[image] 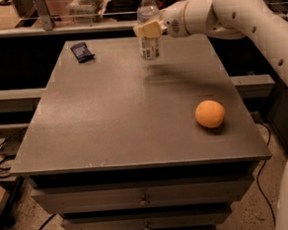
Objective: Move blue plastic bottle near rxbar blueberry
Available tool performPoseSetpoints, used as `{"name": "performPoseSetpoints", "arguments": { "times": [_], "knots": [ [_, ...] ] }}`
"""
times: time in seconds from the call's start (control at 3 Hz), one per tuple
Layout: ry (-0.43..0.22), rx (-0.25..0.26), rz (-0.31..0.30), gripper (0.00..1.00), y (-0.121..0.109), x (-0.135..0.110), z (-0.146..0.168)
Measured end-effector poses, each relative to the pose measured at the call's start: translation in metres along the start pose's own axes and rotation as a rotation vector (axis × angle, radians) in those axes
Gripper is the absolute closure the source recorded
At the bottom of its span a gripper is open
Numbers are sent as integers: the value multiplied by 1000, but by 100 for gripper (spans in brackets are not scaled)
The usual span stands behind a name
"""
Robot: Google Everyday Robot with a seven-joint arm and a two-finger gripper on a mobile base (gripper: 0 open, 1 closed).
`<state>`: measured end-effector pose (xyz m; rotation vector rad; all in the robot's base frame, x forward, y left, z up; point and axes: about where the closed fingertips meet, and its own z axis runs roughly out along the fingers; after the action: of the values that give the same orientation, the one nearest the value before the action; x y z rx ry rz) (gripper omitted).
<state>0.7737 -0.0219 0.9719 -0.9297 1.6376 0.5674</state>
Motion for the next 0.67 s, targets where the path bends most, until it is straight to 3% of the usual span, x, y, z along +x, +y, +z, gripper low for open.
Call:
{"name": "performPoseSetpoints", "arguments": {
  "times": [0.67],
  "knots": [
    [-45,-31,9,100,43,-6,71]
  ]
}}
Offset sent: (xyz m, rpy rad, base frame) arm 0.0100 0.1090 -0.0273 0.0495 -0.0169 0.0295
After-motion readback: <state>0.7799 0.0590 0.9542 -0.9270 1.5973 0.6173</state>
